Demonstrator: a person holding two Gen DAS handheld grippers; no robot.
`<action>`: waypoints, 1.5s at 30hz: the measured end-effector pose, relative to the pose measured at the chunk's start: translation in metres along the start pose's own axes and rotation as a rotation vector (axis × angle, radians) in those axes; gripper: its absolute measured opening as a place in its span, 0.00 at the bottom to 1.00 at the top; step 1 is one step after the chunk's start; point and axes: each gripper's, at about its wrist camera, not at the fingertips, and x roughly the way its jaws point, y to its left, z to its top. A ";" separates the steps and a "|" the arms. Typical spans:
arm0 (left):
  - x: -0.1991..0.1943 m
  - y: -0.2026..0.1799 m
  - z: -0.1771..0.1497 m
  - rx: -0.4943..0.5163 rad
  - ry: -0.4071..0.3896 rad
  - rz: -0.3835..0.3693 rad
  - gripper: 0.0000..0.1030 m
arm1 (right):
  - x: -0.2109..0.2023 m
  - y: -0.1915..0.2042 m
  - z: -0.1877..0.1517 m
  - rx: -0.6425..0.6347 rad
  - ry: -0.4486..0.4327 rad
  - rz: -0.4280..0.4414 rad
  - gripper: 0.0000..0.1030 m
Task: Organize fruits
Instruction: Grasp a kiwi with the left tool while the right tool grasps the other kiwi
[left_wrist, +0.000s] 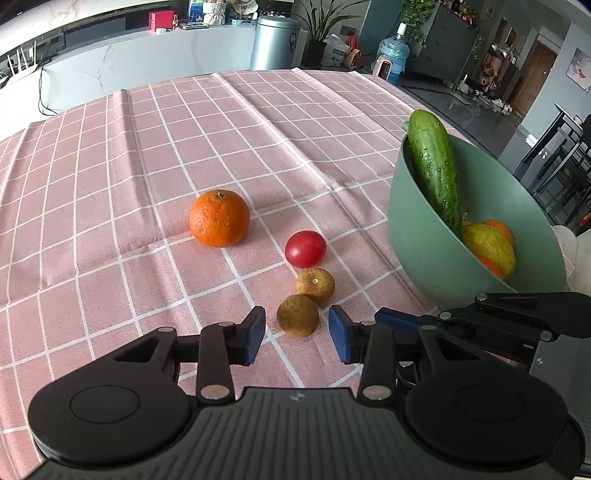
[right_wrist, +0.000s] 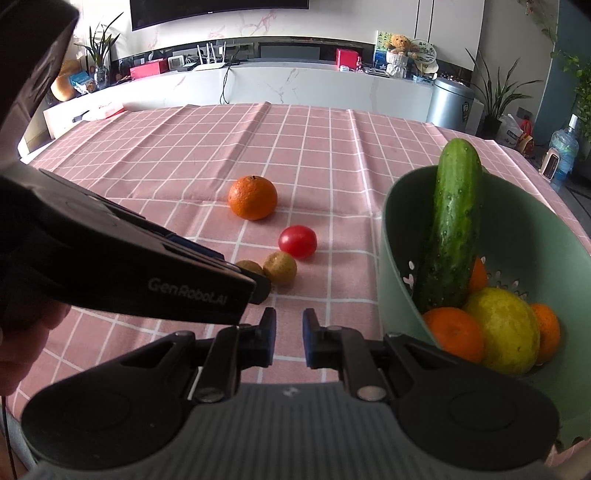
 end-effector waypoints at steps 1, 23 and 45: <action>0.001 0.000 0.000 0.002 0.002 0.001 0.42 | 0.000 0.000 0.000 0.000 -0.001 0.000 0.08; -0.032 0.035 -0.002 -0.144 -0.077 0.071 0.28 | 0.016 0.022 0.008 -0.070 -0.091 -0.051 0.28; -0.030 0.042 -0.004 -0.165 -0.074 0.060 0.28 | 0.028 0.028 0.012 -0.064 -0.068 -0.066 0.18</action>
